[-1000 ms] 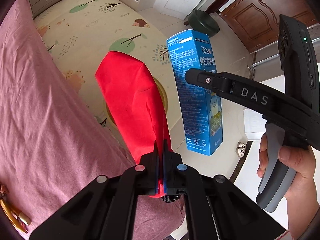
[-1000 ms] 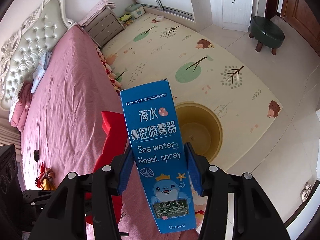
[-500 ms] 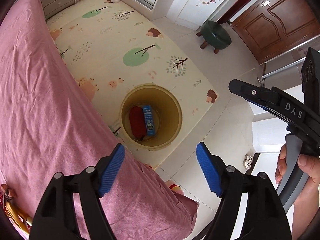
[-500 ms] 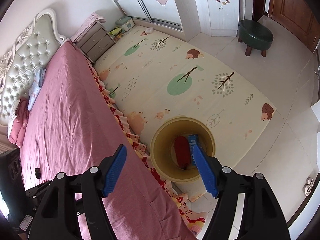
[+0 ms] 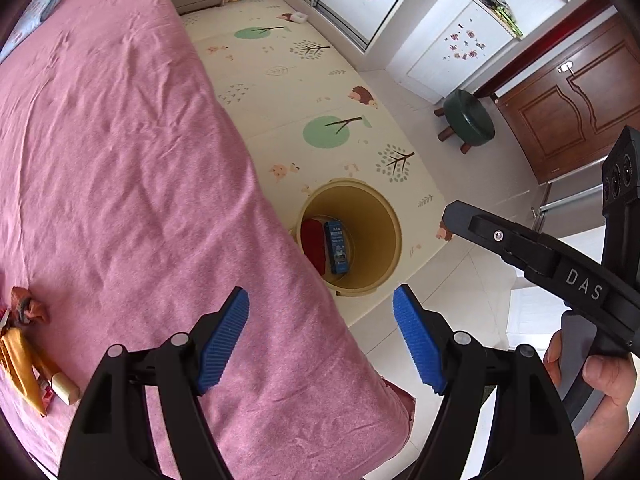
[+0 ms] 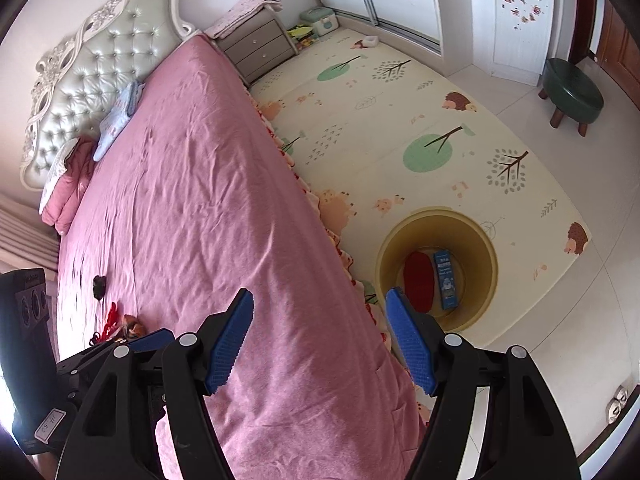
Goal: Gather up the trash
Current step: 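Move both tools back to the pile on the bed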
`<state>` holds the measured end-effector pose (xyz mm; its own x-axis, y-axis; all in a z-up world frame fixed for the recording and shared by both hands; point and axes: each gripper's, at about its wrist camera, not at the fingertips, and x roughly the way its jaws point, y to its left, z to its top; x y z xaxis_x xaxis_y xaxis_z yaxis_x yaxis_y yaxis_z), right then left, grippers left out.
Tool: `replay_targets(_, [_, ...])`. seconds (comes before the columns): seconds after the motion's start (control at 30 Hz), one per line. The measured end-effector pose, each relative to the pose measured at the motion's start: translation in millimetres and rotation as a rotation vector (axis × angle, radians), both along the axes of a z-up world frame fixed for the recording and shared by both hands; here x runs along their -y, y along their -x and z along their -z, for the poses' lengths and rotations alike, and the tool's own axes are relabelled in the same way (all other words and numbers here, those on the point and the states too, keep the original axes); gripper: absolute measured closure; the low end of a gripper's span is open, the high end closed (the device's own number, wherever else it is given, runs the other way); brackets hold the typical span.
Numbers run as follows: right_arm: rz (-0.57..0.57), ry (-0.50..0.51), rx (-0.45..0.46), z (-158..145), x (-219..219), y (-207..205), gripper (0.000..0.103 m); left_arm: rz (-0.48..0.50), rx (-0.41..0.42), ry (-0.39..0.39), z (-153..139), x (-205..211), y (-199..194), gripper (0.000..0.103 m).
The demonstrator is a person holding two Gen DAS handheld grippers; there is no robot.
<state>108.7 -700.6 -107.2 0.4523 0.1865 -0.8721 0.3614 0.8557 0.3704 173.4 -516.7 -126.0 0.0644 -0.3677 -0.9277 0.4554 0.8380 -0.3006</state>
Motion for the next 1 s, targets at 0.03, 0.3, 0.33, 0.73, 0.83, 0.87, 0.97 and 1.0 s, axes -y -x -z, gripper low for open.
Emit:
replay_targets(0.03, [-0.018,-0.003,-0.003,0,-12,-3,0.035,-0.021,0.0,-0.001,-1,-13,0,0.029])
replay_targets(0.3, [-0.194,-0.02,-0.014,-1,-127,-22,0.035,-0.193,-0.005,-0.029,3,-132,15,0.029])
replay_targets(0.33, [-0.213,-0.025,-0.016,0,-142,-24,0.035,-0.219,-0.007,-0.035,4,-150,18,0.029])
replay_targets(0.73, [-0.448,-0.06,-0.045,10,-313,-38,0.036,-0.461,-0.023,-0.078,14,-320,46,0.028])
replay_targets(0.83, [-0.478,-0.072,-0.05,12,-347,-43,0.036,-0.503,-0.028,-0.087,16,-358,48,0.028])
replay_targets(0.87, [-0.484,-0.071,-0.051,13,-358,-44,0.036,-0.514,-0.029,-0.087,16,-368,48,0.028])
replay_targets(0.97, [-0.502,-0.071,-0.058,17,-389,-50,0.036,-0.541,-0.03,-0.089,18,-398,45,0.028])
replay_targets(1.0, [-0.505,-0.074,-0.06,18,-398,-52,0.036,-0.546,-0.029,-0.09,18,-406,44,0.028])
